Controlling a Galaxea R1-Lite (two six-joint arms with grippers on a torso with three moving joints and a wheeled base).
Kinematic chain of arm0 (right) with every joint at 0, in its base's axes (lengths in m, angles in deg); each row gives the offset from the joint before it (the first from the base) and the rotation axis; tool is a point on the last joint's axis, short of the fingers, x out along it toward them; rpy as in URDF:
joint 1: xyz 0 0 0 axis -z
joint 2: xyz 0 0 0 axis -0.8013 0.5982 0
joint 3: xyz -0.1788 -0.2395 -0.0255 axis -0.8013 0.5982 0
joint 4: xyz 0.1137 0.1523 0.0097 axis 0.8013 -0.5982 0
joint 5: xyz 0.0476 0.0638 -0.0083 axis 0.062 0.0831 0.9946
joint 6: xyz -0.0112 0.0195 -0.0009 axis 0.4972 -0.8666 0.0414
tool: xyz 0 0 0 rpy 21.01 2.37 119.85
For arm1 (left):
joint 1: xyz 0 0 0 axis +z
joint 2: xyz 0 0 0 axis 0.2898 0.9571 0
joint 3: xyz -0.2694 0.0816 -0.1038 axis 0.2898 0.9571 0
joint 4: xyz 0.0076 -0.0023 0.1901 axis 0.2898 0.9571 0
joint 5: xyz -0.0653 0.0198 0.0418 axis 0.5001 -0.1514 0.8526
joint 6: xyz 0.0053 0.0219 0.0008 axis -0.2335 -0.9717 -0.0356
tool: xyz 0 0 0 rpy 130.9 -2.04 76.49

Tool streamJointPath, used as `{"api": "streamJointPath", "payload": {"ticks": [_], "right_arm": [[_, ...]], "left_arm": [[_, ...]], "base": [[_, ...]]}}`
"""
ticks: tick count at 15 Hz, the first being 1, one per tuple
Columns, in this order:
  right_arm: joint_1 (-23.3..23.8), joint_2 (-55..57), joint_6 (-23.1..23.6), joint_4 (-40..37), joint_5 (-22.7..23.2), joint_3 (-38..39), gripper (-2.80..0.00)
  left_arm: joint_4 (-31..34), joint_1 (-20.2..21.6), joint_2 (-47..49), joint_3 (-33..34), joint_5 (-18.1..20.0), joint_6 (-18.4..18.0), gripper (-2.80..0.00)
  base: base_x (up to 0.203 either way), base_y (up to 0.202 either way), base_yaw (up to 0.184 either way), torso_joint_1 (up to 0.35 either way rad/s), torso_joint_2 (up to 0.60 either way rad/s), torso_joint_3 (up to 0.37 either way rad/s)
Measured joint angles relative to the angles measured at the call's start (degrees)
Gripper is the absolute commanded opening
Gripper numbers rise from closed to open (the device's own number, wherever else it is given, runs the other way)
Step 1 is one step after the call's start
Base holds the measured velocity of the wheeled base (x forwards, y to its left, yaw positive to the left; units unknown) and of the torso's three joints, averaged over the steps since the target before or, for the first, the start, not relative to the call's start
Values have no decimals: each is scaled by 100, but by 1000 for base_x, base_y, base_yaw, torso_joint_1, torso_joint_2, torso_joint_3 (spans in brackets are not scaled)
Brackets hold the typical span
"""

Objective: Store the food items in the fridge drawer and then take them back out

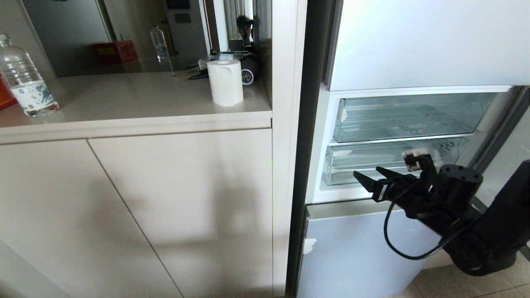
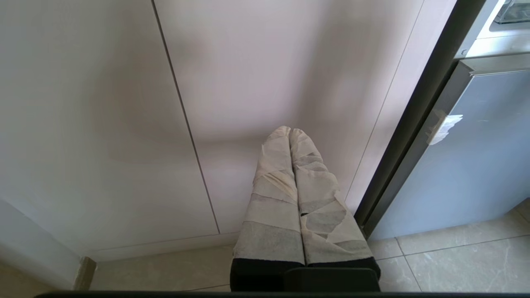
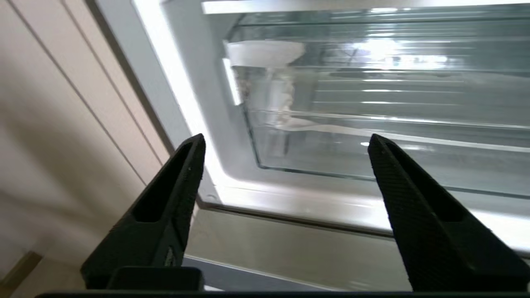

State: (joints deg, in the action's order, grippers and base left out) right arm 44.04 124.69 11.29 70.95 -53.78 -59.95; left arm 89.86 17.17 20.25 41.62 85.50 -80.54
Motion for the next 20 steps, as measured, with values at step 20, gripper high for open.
{"api": "streamJointPath", "payload": {"ticks": [20], "right_arm": [[-674, 961, 591, 173, -1132, -902, 0]], "left_arm": [[0, 0, 0, 0, 0, 0, -280]], "base": [[0, 0, 0, 0, 0, 0]]}}
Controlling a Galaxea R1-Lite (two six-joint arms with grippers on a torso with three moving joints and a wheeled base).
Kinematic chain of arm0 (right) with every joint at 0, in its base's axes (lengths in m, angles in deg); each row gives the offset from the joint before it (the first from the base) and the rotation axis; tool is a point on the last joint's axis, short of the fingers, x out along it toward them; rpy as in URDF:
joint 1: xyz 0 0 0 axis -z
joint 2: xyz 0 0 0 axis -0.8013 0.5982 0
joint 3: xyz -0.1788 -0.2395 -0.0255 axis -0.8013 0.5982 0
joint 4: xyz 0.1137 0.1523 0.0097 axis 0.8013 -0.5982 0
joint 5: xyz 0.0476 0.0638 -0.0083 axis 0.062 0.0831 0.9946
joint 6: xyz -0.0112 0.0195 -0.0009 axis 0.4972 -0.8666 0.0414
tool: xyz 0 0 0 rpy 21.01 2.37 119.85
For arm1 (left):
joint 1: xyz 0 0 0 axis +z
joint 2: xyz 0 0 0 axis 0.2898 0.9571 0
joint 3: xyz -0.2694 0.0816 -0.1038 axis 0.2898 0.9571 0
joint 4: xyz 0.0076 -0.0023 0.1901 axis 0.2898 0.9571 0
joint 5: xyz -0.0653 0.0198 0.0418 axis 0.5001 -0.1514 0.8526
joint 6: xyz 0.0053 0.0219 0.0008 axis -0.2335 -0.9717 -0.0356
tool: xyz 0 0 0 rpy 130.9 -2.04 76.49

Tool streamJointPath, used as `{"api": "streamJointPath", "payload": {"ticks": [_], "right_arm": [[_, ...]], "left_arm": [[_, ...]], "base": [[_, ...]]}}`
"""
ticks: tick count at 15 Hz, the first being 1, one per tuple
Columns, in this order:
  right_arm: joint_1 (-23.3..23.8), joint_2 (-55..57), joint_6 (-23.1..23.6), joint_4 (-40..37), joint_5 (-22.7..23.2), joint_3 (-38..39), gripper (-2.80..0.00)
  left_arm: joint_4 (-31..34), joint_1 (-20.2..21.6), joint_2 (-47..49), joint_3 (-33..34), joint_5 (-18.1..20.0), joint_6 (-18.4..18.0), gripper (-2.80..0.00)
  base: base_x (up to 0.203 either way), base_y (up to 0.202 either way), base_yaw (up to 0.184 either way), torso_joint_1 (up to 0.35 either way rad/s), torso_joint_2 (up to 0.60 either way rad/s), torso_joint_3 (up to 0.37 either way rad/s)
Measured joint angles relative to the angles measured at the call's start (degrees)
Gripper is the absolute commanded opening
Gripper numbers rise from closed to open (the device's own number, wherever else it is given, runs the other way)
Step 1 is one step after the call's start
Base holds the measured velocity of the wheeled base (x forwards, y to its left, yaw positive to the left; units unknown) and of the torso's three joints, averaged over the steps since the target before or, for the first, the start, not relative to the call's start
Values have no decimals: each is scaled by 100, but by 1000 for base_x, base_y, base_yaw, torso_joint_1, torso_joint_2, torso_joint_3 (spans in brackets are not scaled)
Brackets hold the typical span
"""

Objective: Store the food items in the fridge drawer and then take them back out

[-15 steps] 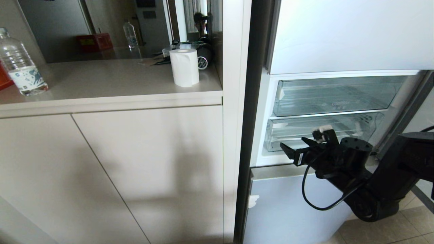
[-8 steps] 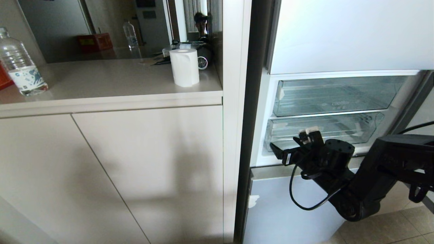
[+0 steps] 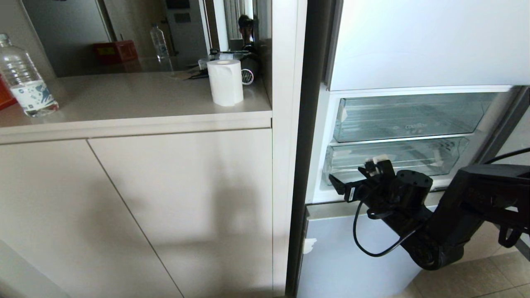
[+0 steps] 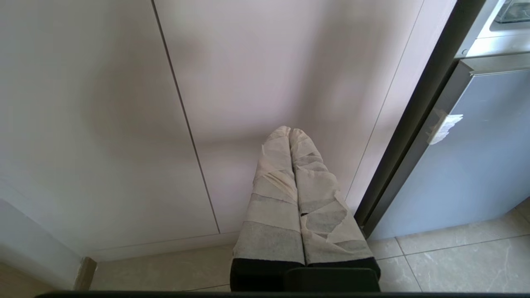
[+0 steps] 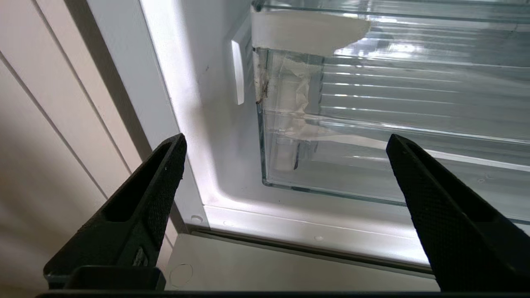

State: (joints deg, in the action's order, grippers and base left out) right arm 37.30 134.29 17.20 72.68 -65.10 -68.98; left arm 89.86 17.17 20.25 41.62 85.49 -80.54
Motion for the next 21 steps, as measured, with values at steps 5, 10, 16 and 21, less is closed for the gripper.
{"api": "streamJointPath", "payload": {"ticks": [5, 10, 16, 21], "right_arm": [[-16, 13, 8, 0, -529, -207, 0], [-29, 22, -90, -2, -680, -278, 0], [-35, 96, -80, -4, -785, -394, 0], [-61, 193, -58, -11, -840, -607, 0]], "left_arm": [[0, 0, 0, 0, 0, 0, -280], [0, 0, 0, 0, 0, 0, -280], [-1, 0, 0, 0, 1, 0, -280], [0, 0, 0, 0, 2, 2, -280]], "base": [[0, 0, 0, 0, 0, 0], [0, 0, 0, 0, 0, 0], [0, 0, 0, 0, 0, 0], [0, 0, 0, 0, 0, 0]]}}
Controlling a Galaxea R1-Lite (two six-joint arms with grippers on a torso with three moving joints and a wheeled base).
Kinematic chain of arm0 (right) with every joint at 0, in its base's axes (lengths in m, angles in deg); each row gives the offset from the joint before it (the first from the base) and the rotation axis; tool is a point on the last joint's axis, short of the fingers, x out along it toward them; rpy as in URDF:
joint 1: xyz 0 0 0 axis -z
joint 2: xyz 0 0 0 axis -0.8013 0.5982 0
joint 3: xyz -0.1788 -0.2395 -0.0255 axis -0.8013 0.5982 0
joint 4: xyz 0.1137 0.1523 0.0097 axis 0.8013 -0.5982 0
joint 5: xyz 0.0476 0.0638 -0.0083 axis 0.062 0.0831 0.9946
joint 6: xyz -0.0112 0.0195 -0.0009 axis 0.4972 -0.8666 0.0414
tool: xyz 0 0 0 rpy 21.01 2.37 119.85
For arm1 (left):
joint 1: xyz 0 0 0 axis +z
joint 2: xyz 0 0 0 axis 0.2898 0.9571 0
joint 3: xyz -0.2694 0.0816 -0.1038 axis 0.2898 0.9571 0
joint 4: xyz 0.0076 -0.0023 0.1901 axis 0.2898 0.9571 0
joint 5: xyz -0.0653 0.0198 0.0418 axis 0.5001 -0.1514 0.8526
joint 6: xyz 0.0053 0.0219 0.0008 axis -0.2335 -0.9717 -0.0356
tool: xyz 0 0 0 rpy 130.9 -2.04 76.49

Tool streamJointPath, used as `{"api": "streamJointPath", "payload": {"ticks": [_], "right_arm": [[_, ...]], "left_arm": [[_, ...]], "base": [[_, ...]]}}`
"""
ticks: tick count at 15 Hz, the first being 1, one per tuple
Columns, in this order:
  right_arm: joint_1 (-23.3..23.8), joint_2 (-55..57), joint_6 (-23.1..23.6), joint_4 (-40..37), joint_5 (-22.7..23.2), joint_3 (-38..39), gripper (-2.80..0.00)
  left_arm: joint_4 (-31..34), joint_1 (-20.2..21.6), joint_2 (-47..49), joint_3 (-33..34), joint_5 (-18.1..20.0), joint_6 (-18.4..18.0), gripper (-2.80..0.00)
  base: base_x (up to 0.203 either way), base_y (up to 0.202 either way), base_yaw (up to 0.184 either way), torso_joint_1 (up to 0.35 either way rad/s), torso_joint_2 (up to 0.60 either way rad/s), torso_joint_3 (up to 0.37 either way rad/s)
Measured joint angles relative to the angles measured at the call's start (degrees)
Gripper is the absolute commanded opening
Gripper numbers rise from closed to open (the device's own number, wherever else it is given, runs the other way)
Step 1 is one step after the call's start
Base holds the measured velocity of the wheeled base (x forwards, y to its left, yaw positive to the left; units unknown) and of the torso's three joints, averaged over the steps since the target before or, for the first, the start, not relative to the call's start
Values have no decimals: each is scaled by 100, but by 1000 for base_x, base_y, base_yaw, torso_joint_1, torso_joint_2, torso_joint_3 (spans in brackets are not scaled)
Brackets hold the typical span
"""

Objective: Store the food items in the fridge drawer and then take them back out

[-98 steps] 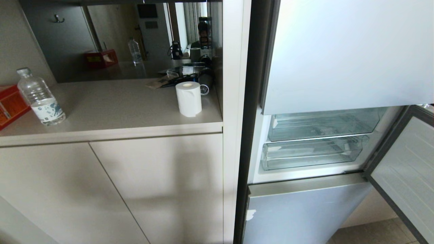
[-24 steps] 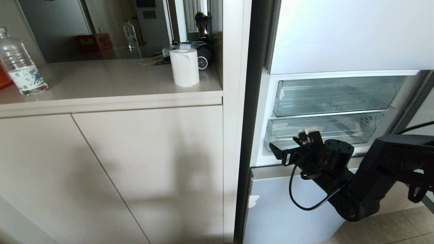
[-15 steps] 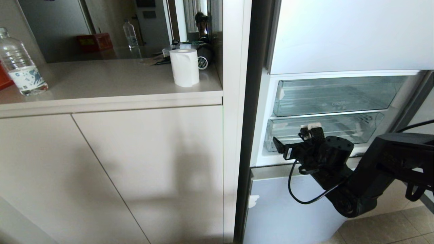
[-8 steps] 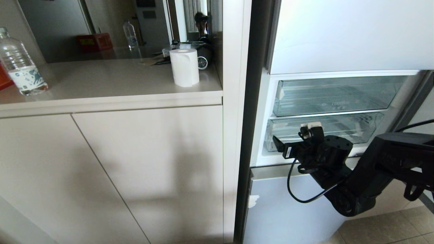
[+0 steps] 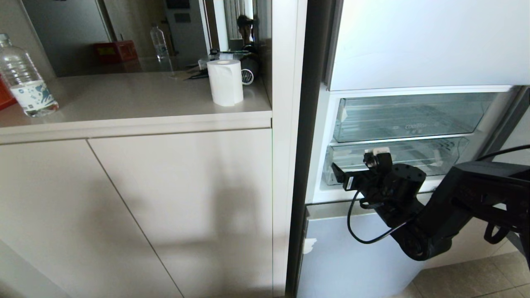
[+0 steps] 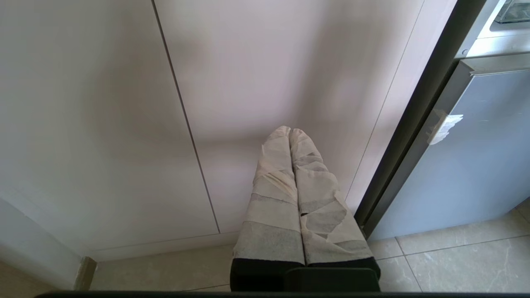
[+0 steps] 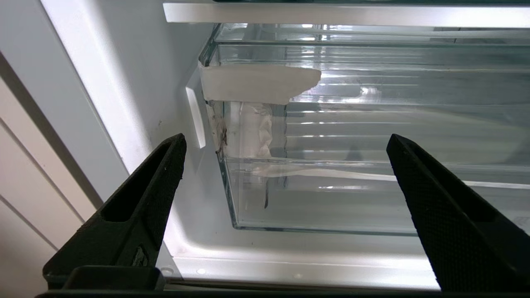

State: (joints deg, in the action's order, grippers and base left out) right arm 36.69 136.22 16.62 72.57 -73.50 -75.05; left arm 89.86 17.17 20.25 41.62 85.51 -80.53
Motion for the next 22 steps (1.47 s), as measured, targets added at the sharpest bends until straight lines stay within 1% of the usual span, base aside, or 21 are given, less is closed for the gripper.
{"api": "streamJointPath", "payload": {"ticks": [5, 15, 16, 19, 22], "right_arm": [[-2, 192, 11, -29, 11, -349, 0], [-115, 463, -20, -68, 27, -685, 0], [-118, 481, -23, -68, 22, -694, -280], [-156, 496, -26, -66, 19, -708, -280], [-294, 496, -23, -71, 13, -776, -280]], "left_arm": [[-1, 0, 0, 0, -2, -2, -280], [0, -1, 0, 0, -2, -2, -280], [0, 0, 0, 0, 0, -2, -280], [0, 0, 0, -2, -2, -2, -280], [0, 0, 0, 0, 0, -2, -280]], "base": [[0, 0, 0, 0, 0, 0], [0, 0, 0, 0, 0, 0], [0, 0, 0, 0, 0, 0], [0, 0, 0, 0, 0, 0], [0, 0, 0, 0, 0, 0]]}}
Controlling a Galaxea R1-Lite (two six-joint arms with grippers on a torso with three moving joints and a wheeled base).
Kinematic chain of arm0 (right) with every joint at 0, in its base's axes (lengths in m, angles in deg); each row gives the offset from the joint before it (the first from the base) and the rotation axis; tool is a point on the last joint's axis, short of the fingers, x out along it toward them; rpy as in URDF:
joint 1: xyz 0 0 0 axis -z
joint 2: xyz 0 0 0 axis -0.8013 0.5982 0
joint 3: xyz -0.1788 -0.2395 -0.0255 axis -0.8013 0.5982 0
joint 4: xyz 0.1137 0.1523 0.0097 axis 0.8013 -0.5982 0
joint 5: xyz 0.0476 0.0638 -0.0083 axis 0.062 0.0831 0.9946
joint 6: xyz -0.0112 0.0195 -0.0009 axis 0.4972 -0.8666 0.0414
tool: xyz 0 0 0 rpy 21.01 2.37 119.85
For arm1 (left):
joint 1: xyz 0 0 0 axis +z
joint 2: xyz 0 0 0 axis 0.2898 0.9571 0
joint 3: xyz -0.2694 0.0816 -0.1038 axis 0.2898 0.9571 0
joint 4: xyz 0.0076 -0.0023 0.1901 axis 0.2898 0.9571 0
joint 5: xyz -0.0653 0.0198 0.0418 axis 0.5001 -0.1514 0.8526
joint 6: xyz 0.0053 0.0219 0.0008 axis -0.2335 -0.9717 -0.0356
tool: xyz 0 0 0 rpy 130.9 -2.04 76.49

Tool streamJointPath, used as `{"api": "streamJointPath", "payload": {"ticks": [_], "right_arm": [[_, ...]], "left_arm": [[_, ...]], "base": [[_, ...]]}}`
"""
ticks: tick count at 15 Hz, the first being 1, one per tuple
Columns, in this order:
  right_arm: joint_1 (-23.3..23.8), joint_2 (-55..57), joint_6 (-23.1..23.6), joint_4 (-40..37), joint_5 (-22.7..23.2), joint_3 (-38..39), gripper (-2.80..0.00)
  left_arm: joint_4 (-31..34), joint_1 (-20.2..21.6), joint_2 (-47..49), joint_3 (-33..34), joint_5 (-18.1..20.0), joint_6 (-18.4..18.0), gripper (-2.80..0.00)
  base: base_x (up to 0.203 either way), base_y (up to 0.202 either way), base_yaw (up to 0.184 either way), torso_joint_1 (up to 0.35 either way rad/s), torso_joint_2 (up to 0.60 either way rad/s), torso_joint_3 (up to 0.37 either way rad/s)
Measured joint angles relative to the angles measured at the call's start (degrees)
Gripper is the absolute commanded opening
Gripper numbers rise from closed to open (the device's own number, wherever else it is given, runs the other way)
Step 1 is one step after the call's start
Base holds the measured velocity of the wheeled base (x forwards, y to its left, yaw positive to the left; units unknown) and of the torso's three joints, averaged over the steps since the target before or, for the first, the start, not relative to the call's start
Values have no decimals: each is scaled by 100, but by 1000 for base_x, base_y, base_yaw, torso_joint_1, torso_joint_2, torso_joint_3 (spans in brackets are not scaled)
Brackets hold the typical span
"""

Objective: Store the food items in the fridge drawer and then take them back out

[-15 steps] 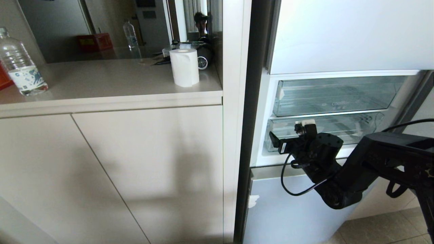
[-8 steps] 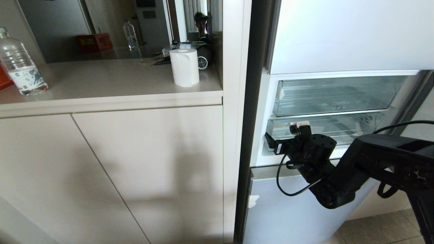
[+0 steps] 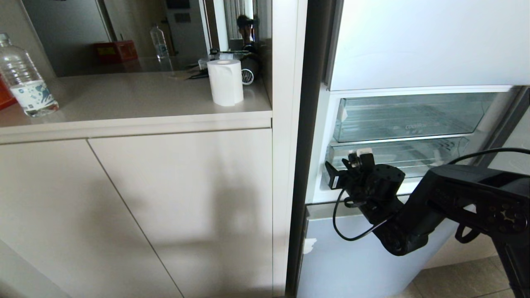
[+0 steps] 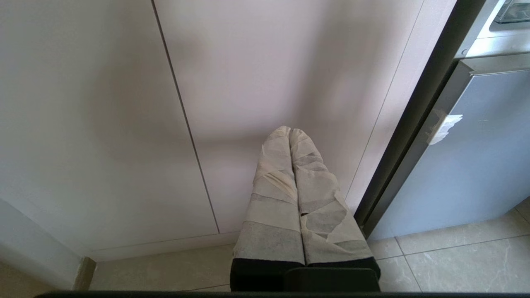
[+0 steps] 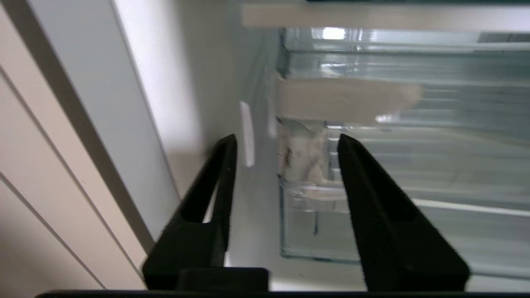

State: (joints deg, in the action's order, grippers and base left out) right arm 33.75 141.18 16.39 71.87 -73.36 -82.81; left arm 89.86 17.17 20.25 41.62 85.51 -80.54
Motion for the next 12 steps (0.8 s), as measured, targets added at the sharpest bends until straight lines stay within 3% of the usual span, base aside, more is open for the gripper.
{"api": "streamJointPath", "payload": {"ticks": [8, 12], "right_arm": [[-150, 17, -12, -191, -24, -264, -280], [-160, -47, -32, 15, -10, 149, -280]], "left_arm": [[0, 0, 0, 0, -1, 0, -280], [-1, 0, 0, 0, 0, 0, -280]], "base": [[0, 0, 0, 0, 0, 0], [0, 0, 0, 0, 0, 0]]}}
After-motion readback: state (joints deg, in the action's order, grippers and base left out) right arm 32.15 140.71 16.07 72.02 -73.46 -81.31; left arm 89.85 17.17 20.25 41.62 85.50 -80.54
